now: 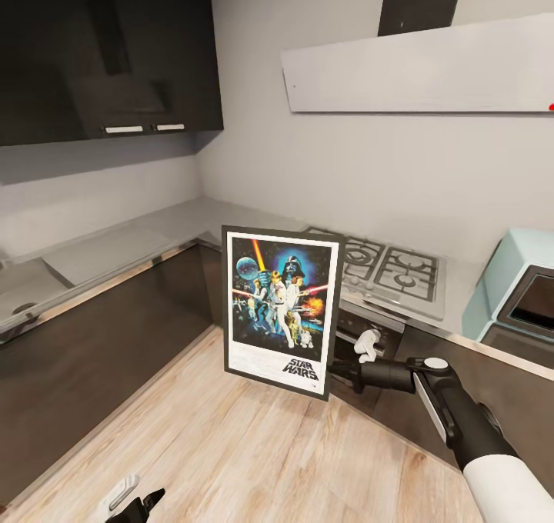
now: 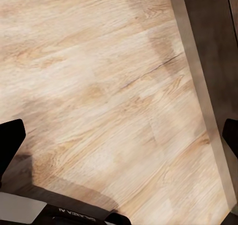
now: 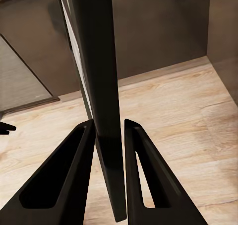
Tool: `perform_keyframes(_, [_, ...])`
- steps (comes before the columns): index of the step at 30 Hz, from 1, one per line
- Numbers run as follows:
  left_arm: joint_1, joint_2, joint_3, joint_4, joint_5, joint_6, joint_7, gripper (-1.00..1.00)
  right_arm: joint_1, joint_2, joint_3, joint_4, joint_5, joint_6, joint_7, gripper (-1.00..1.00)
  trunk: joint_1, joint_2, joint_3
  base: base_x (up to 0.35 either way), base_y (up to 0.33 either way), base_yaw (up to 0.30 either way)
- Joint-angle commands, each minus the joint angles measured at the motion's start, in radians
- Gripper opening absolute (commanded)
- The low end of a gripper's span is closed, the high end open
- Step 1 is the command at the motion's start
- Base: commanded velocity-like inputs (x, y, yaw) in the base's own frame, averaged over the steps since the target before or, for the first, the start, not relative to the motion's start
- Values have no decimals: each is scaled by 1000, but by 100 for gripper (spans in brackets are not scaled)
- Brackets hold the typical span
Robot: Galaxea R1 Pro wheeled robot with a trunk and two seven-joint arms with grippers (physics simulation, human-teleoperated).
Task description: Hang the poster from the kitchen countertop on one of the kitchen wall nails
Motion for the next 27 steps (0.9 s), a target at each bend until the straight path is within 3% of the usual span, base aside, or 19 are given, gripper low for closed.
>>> perform_keyframes(1, [-1,0,5,0,7,10,-4,100,-1,0,0,-1,1,11,6,-100,1,-2,-2,0,0,0])
perform_keyframes(17, [-1,1,11,0,7,6,-6,100,-1,0,1,-3,0,7,8,-100,1,-2,-2,0,0,5])
perform_keyframes(27, [-1,1,15,2,9,7,-5,100,-1,0,1,-4,2,6,7,-100,1,-2,-2,-26,43,239])
